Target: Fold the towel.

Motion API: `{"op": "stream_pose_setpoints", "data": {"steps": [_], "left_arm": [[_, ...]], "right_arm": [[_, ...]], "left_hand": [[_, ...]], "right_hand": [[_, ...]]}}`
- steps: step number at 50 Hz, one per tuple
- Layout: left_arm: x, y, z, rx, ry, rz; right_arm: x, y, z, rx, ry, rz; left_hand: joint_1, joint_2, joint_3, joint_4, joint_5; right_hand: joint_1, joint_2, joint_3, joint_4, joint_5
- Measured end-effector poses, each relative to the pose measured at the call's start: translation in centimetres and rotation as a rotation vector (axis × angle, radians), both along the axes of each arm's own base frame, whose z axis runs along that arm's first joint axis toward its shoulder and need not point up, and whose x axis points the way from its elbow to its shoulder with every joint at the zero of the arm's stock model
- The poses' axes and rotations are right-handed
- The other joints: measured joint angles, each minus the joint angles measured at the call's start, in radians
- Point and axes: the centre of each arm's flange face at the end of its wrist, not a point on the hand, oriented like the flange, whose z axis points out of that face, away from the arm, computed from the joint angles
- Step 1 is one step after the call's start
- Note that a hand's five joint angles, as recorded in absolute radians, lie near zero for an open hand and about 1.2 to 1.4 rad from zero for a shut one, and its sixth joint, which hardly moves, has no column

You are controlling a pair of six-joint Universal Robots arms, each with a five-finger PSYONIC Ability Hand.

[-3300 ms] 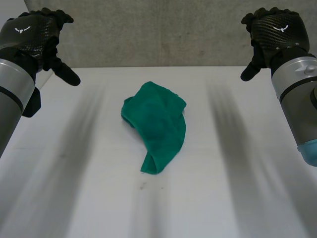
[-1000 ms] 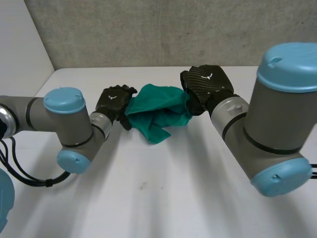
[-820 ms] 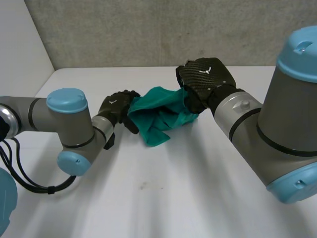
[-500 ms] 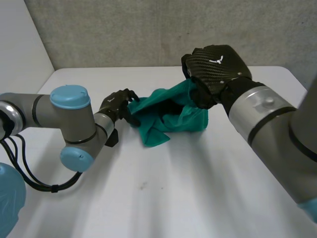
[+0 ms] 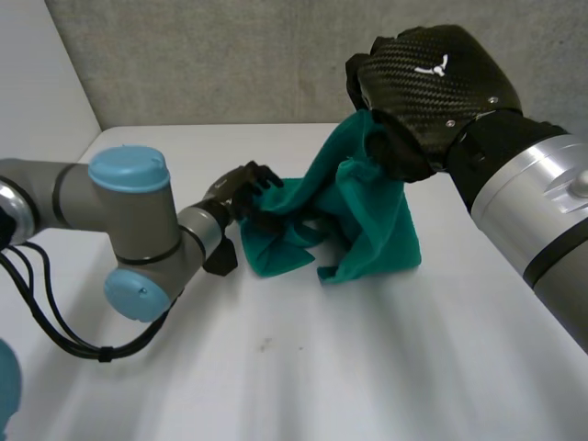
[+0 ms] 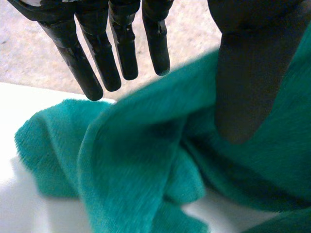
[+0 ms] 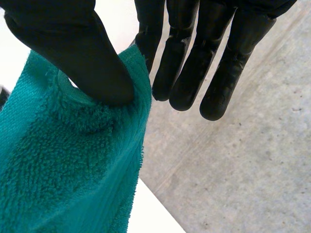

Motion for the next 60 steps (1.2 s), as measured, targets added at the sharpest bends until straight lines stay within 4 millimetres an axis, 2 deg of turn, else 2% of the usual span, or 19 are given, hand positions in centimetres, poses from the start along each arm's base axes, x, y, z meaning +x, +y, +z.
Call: {"op": "stream_pose_setpoints", "data": {"steps": [5, 9, 11, 13, 17, 24, 26, 27, 32, 36, 39, 41, 43, 46, 47, 50, 54, 57, 60], "left_arm": [[0.4, -0.5, -1.9, 0.013, -0.047, 0.073], [1.1, -1.0, -2.6, -0.005, -0.105, 0.15], [1.6, -1.3, -2.3, -0.037, -0.158, 0.193], [1.9, -1.3, -2.0, -0.06, -0.192, 0.212], [2.7, -0.8, 0.1, -0.121, -0.26, 0.226], [4.4, 2.0, 4.8, -0.231, -0.349, 0.176], [4.4, 2.0, 4.8, -0.231, -0.349, 0.176], [5.4, 2.9, 5.7, -0.268, -0.407, 0.156], [7.1, 3.1, 5.7, -0.308, -0.535, 0.143], [8.2, 2.1, 4.2, -0.339, -0.719, 0.112], [8.2, 1.3, 3.3, -0.36, -0.793, 0.091], [7.6, 0.3, 3.3, -0.403, -0.83, 0.082], [6.8, -0.6, 4.1, -0.457, -0.829, 0.092], [5.4, -2.0, 6.6, -0.58, -0.787, 0.134], [4.6, -2.7, 9.1, -0.685, -0.736, 0.183], [3.8, -3.3, 13.3, -0.845, -0.646, 0.268], [3.8, -2.6, 21.3, -1.131, -0.452, 0.448], [4.2, -1.9, 22.8, -1.185, -0.407, 0.494], [4.6, -1.6, 21.8, -1.16, -0.423, 0.491]], "right_arm": [[-0.4, 0.2, 0.6, -0.013, -0.01, -0.009], [-0.9, 0.0, 0.6, -0.006, -0.005, -0.028], [-1.4, -0.4, 0.4, 0.01, 0.008, -0.047], [-1.7, -0.6, 0.2, 0.025, 0.019, -0.059], [-2.4, -1.6, -1.0, 0.086, 0.067, -0.095], [-2.8, -4.3, -7.2, 0.273, 0.325, -0.125], [-2.8, -4.3, -7.2, 0.273, 0.325, -0.125], [-2.8, -4.8, -10.8, 0.357, 0.486, -0.102], [-2.7, -5.1, -13.6, 0.416, 0.602, -0.069], [-1.8, -6.6, -15.0, 0.41, 0.637, -0.06], [-1.1, -8.0, -14.3, 0.356, 0.606, -0.079], [-0.3, -9.6, -12.8, 0.276, 0.55, -0.113], [0.2, -10.8, -11.1, 0.202, 0.496, -0.15], [1.0, -13.0, -7.1, 0.028, 0.361, -0.231], [1.3, -14.0, -4.8, -0.071, 0.282, -0.274], [1.4, -14.9, -1.2, -0.226, 0.156, -0.335], [1.0, -14.8, 4.5, -0.489, -0.063, -0.411], [0.7, -14.2, 5.2, -0.544, -0.101, -0.409], [0.7, -13.6, 3.9, -0.53, -0.076, -0.378]], "left_hand": [[0.008, 0.008, 0.006, 0.009, 0.012], [0.298, 0.276, 0.269, 0.273, 0.271], [0.619, 0.598, 0.59, 0.596, 0.591], [0.633, 0.65, 0.64, 0.657, 0.637], [0.633, 0.691, 0.68, 0.693, 0.642], [0.633, 0.693, 0.682, 0.696, 0.642], [0.633, 0.693, 0.682, 0.696, 0.642], [0.633, 0.694, 0.682, 0.696, 0.642], [0.633, 0.694, 0.683, 0.696, 0.642], [0.633, 0.695, 0.683, 0.696, 0.642], [0.633, 0.695, 0.683, 0.696, 0.642], [0.633, 0.695, 0.683, 0.696, 0.642], [0.633, 0.695, 0.683, 0.696, 0.642], [0.633, 0.695, 0.684, 0.696, 0.642], [0.633, 0.696, 0.685, 0.697, 0.642], [0.633, 0.696, 0.685, 0.697, 0.642], [0.633, 0.696, 0.685, 0.697, 0.642], [0.633, 0.696, 0.685, 0.697, 0.642], [0.633, 0.696, 0.685, 0.697, 0.642]], "right_hand": [[0.0, 0.0, 0.0, 0.0, 0.0], [0.0, 0.0, 0.0, 0.0, 0.0], [0.0, 0.0, 0.0, 0.0, 0.0], [0.0, 0.0, 0.0, 0.0, 0.0], [0.0, 0.0, 0.0, 0.0, 0.0], [0.0, 0.0, 0.0, 0.0, 0.0], [0.0, 0.0, 0.0, 0.0, 0.0], [0.0, 0.0, 0.0, 0.0, 0.0], [0.0, 0.0, 0.0, 0.0, 0.0], [0.0, 0.0, 0.0, 0.0, 0.0], [0.0, 0.0, 0.0, 0.0, 0.0], [0.0, 0.0, 0.0, 0.0, 0.0], [0.0, 0.0, 0.0, 0.0, 0.0], [0.0, 0.0, 0.0, 0.0, 0.0], [0.0, 0.0, 0.0, 0.0, 0.0], [0.0, 0.0, 0.0, 0.0, 0.0], [0.0, 0.0, 0.0, 0.0, 0.004], [0.0, 0.0, 0.0, 0.0, 0.007], [0.0, 0.0, 0.0, 0.0, 0.008]]}}
